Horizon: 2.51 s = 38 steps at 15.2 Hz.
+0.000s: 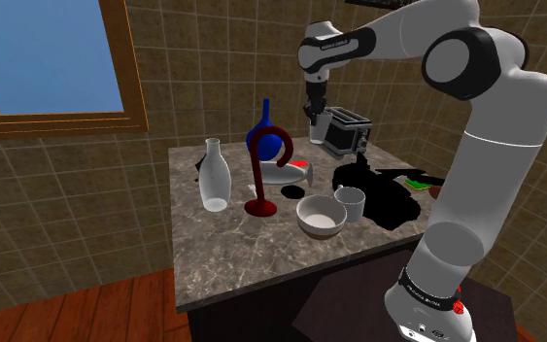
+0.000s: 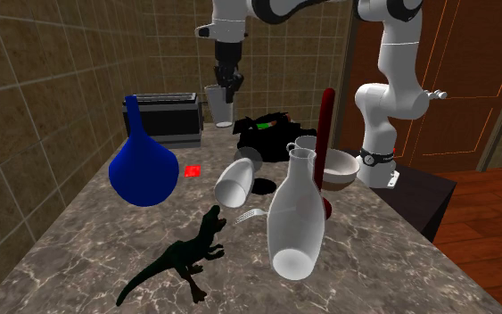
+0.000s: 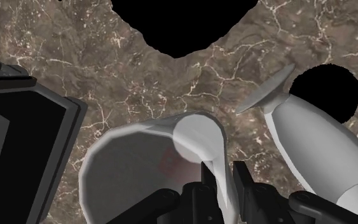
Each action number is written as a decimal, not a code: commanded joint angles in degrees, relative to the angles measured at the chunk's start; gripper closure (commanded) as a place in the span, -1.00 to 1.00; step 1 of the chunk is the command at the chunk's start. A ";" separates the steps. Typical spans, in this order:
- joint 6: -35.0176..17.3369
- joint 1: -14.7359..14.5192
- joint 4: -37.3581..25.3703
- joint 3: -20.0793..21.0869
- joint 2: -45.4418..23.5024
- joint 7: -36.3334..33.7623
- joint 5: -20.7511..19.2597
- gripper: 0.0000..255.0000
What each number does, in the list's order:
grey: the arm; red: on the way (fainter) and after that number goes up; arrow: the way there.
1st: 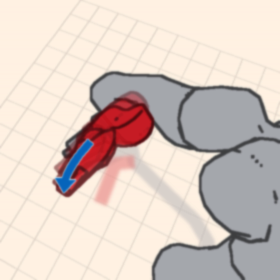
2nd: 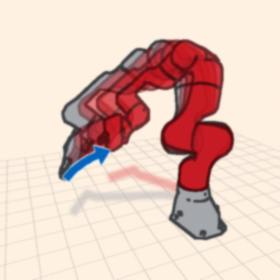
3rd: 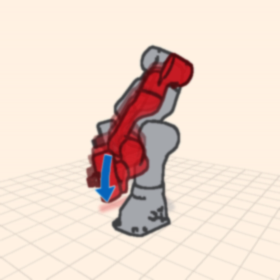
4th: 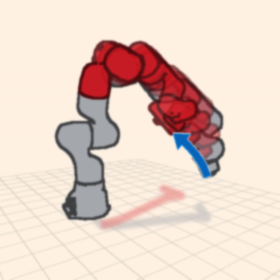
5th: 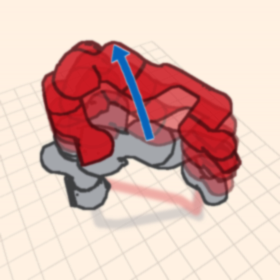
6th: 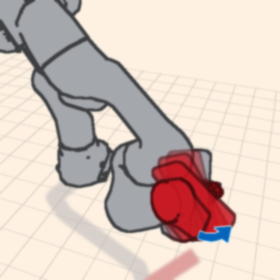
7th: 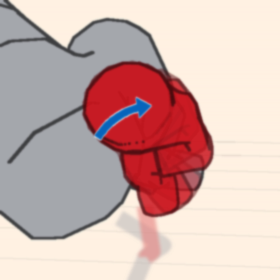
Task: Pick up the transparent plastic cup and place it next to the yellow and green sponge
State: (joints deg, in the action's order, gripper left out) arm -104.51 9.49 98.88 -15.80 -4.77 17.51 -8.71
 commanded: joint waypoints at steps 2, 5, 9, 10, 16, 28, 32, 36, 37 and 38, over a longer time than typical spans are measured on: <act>2.34 -0.07 -2.30 0.06 0.05 0.24 0.06 1.00; 4.65 -0.07 -4.74 0.06 -0.07 0.60 0.16 1.00; 3.63 1.94 -3.32 -1.69 0.98 4.25 0.06 1.00; 3.32 2.62 -2.99 -2.28 1.21 5.50 0.06 1.00; 1.72 6.84 -2.47 -6.00 1.37 13.37 0.55 1.00; 0.40 16.83 -9.28 -13.11 -5.13 30.90 5.50 1.00; 0.97 21.21 -14.20 -14.84 -9.42 37.03 8.60 1.00; 2.41 26.47 -20.86 -15.94 -14.81 42.98 12.31 1.00; 2.94 27.94 -22.86 -16.12 -16.33 44.41 13.31 1.00; 3.81 30.10 -25.89 -16.26 -18.57 46.31 14.72 1.00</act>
State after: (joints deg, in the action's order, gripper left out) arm -101.24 37.66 75.67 -31.92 -21.14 62.00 4.60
